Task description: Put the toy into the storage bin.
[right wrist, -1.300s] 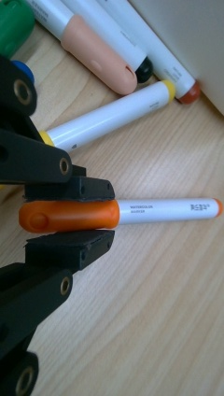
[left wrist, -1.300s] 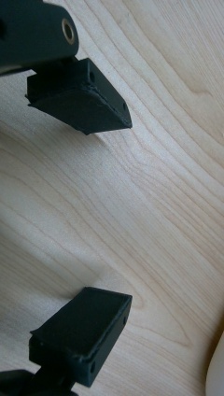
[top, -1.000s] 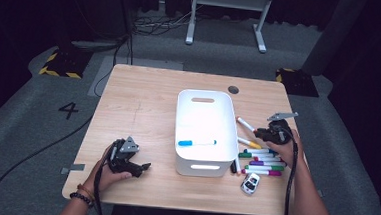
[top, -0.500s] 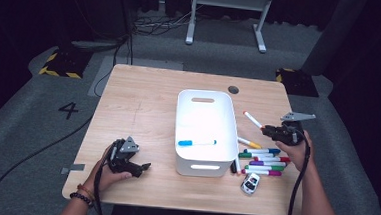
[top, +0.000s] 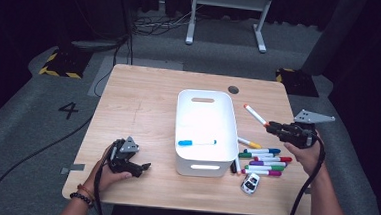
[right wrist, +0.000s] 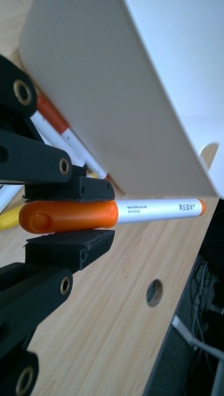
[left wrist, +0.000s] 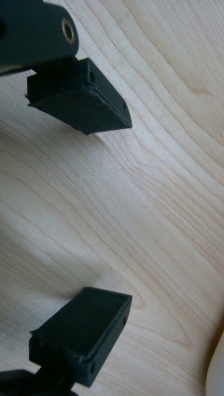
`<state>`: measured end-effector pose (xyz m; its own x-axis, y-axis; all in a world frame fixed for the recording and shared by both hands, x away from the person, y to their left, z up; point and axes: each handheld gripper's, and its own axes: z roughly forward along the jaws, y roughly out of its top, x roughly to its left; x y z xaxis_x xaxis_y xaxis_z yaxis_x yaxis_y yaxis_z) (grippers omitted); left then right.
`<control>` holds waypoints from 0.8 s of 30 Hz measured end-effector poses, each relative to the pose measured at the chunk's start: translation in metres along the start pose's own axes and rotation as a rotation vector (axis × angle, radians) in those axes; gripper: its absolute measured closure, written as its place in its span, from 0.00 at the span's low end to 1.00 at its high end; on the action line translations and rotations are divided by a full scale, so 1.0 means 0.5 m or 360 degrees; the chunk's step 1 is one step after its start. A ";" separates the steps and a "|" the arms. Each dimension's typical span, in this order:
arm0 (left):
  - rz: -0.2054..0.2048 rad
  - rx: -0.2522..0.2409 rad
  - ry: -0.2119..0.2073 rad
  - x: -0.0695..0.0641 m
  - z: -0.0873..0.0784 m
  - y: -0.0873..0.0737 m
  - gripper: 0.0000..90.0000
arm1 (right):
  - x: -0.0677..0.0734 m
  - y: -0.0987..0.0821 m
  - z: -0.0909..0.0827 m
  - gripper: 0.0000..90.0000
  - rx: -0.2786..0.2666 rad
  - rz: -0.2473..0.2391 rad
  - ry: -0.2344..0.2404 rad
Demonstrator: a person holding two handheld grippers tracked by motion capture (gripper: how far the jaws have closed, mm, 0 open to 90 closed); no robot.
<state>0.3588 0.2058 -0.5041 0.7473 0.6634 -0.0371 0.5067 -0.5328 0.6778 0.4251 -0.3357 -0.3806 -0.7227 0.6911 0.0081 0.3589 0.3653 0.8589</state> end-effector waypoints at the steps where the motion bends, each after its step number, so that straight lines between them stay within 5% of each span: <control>1: 0.0000 0.0000 0.0000 0.000 0.000 0.000 0.16 | 0.006 0.005 -0.003 0.83 -0.0012 -0.0018 0.0010; 24: 0.0000 0.0000 0.0000 0.000 0.000 0.000 0.16 | 0.155 0.089 -0.001 0.83 -0.0031 -0.0282 0.0291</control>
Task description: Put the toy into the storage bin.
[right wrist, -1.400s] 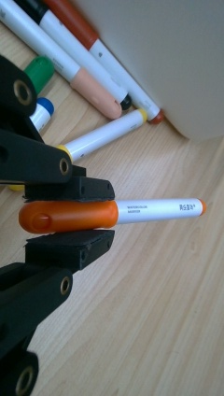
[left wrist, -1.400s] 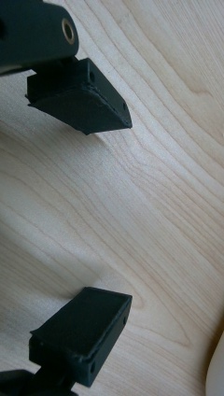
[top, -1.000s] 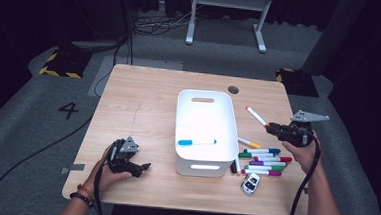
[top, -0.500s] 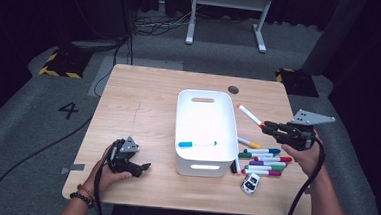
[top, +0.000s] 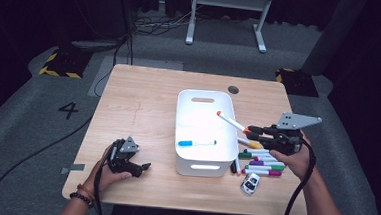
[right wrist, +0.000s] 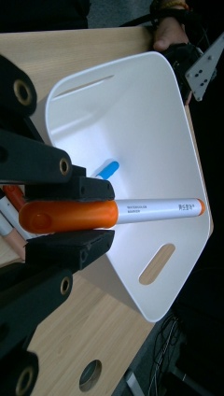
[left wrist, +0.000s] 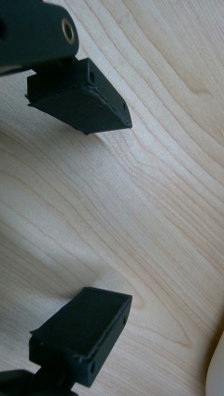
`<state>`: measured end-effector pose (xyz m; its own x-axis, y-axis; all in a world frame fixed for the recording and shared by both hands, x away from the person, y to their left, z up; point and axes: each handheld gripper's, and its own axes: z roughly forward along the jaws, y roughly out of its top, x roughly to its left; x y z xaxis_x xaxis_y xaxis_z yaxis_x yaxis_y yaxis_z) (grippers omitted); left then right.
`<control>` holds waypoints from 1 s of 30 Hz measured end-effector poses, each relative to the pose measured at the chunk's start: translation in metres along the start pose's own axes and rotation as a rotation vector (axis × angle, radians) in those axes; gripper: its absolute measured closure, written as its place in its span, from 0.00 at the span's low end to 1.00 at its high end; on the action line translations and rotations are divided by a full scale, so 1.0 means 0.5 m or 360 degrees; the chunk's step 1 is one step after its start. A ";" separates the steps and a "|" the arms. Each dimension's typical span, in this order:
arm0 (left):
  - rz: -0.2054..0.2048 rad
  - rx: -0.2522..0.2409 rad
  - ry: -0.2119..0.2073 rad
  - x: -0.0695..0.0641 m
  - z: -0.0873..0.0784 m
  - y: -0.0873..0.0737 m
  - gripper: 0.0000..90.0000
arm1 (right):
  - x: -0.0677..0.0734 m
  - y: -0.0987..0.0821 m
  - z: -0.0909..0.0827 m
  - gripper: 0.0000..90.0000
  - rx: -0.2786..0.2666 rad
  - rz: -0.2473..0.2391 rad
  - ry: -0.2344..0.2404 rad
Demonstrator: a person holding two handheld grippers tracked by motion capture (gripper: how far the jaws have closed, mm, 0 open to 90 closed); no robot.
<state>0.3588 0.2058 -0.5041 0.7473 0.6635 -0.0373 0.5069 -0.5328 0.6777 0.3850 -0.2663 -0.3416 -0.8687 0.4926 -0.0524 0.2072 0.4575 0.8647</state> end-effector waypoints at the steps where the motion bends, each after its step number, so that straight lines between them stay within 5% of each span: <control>1: 0.0001 0.0000 0.0000 0.000 0.000 0.000 0.16 | 0.004 0.003 0.002 0.83 0.0011 -0.0010 0.0005; 15: 0.0003 -0.0001 0.0004 0.000 0.000 0.000 0.16 | 0.059 0.036 0.054 0.83 0.0086 -0.0134 0.0151; 30: 0.0001 -0.0001 0.0003 0.000 0.000 0.000 0.16 | 0.101 0.061 0.151 0.83 0.0362 -0.0263 0.0316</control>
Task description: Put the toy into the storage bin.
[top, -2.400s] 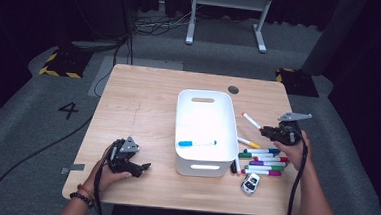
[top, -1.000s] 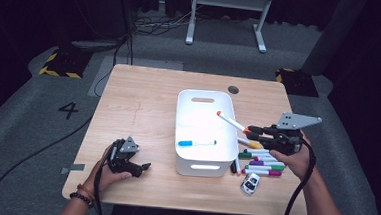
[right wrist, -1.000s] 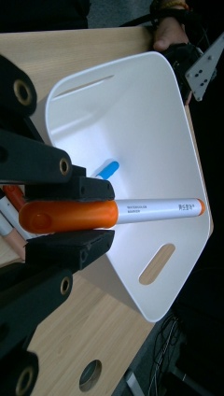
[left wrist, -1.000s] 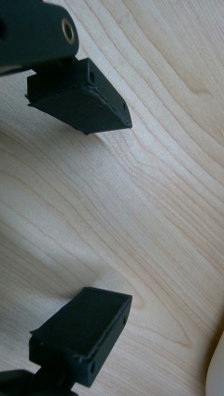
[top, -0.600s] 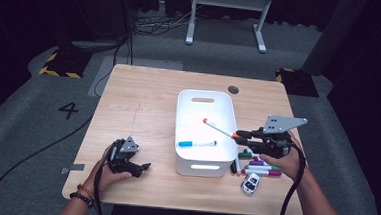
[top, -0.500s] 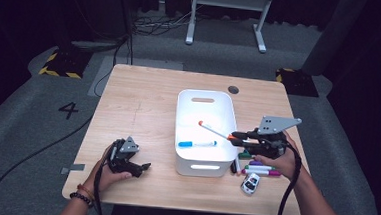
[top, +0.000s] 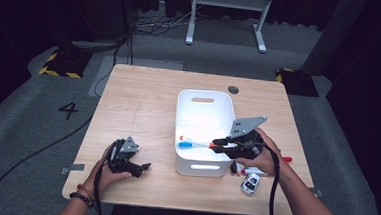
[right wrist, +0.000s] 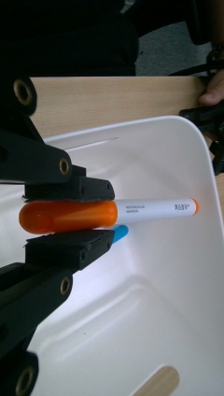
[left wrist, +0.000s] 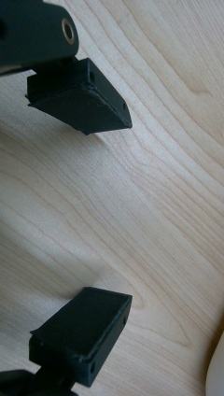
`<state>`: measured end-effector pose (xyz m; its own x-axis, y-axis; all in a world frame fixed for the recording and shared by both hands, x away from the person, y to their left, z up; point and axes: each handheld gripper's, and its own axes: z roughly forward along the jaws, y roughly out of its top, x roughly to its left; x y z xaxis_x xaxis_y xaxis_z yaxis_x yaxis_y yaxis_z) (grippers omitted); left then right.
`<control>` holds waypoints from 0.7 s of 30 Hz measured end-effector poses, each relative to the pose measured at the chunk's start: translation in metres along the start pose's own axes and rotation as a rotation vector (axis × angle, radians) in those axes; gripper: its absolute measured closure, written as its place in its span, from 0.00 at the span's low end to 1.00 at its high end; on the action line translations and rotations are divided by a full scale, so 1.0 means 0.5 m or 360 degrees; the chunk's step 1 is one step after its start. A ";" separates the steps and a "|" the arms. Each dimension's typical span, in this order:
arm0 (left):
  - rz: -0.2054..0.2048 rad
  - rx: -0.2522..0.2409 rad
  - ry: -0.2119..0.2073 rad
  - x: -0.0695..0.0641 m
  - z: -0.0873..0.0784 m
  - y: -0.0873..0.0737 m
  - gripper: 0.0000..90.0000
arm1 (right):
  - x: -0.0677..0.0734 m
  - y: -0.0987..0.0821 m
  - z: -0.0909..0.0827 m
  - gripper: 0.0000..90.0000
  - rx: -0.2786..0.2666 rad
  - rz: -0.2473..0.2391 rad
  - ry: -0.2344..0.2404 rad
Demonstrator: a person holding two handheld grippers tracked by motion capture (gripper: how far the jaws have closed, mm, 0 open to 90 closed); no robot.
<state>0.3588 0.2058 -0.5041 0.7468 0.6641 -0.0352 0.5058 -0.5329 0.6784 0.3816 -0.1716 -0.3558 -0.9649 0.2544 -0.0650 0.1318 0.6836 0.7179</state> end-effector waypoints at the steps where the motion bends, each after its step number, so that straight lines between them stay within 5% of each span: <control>1: 0.0001 0.0000 0.0000 0.000 0.000 0.000 0.16 | -0.001 0.001 0.005 0.83 0.0030 -0.0007 0.0012; 9: -0.0002 0.0001 -0.0003 0.000 0.000 0.000 0.16 | 0.000 0.003 0.025 0.83 0.0150 -0.0045 0.0066; 21: 0.0000 0.0000 -0.0001 0.000 0.000 0.000 0.16 | -0.011 0.001 0.029 0.83 0.0326 -0.0017 0.0027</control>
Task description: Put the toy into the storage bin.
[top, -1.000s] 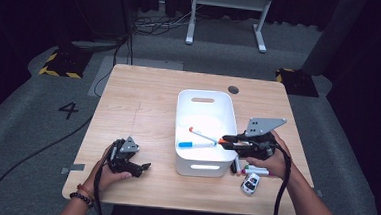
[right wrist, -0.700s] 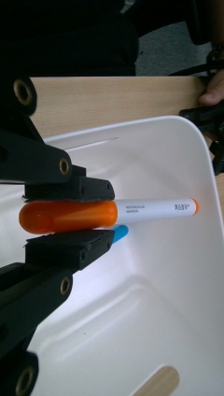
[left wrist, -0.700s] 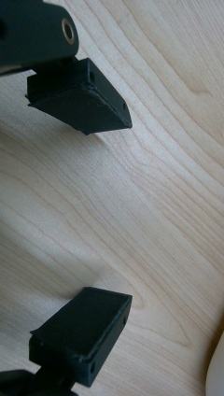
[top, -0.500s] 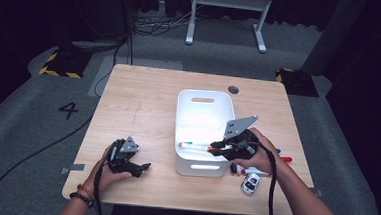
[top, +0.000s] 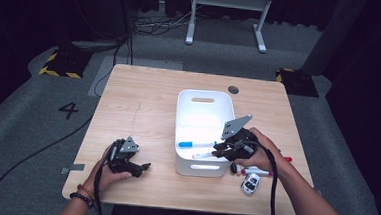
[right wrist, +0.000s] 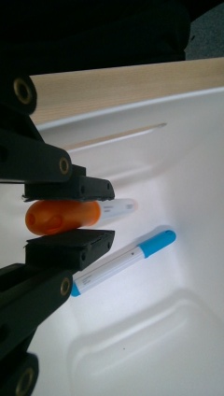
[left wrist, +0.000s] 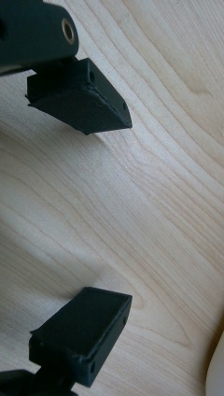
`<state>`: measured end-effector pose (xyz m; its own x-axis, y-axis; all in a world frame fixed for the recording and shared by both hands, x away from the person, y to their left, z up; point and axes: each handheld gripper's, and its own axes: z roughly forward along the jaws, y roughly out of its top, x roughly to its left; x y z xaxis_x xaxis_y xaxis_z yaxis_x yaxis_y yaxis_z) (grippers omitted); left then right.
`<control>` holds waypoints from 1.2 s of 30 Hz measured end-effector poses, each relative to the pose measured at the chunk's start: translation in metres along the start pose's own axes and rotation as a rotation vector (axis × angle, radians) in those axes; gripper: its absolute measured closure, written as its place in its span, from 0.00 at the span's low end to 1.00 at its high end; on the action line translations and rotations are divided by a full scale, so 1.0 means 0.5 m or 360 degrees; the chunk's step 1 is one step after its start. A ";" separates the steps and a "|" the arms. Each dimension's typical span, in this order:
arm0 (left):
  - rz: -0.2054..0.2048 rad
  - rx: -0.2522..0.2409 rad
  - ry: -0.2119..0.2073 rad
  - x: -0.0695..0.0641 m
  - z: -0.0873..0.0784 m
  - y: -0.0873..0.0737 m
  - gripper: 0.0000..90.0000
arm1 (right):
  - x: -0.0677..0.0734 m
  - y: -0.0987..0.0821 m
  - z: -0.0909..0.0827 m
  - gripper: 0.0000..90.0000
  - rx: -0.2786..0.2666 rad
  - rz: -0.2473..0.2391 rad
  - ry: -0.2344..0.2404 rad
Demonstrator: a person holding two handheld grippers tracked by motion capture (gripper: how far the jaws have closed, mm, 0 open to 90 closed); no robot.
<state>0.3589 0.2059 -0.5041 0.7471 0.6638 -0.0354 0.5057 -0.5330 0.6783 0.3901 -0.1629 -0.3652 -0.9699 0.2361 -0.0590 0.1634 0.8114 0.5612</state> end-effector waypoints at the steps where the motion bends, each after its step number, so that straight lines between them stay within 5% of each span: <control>1: -0.0001 0.0000 0.0000 0.000 0.000 0.000 0.16 | -0.002 -0.002 0.000 0.82 0.0004 0.0008 -0.0002; 7: -0.0001 0.0001 -0.0002 0.000 0.000 0.000 0.16 | -0.005 -0.012 -0.015 0.74 -0.0041 0.0025 -0.0043; 12: -0.0001 -0.0001 -0.0001 0.000 0.000 0.000 0.16 | 0.001 -0.028 -0.053 0.69 -0.0214 0.0031 -0.0107; 21: -0.0001 0.0002 -0.0002 0.000 0.000 0.000 0.16 | -0.004 -0.116 -0.134 0.67 -0.0434 0.0164 -0.0274; 27: -0.0001 0.0001 -0.0002 0.000 0.000 0.000 0.16 | -0.039 -0.187 -0.132 0.67 -0.0355 0.0285 -0.0403; 36: 0.0000 0.0001 -0.0002 0.000 0.000 0.000 0.16 | -0.125 -0.262 -0.073 0.68 -0.0157 0.0383 -0.0416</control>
<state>0.3589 0.2059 -0.5041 0.7476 0.6631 -0.0365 0.5061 -0.5333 0.6778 0.4227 -0.3034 -0.4051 -0.8250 0.5529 -0.1170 0.3508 0.6633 0.6611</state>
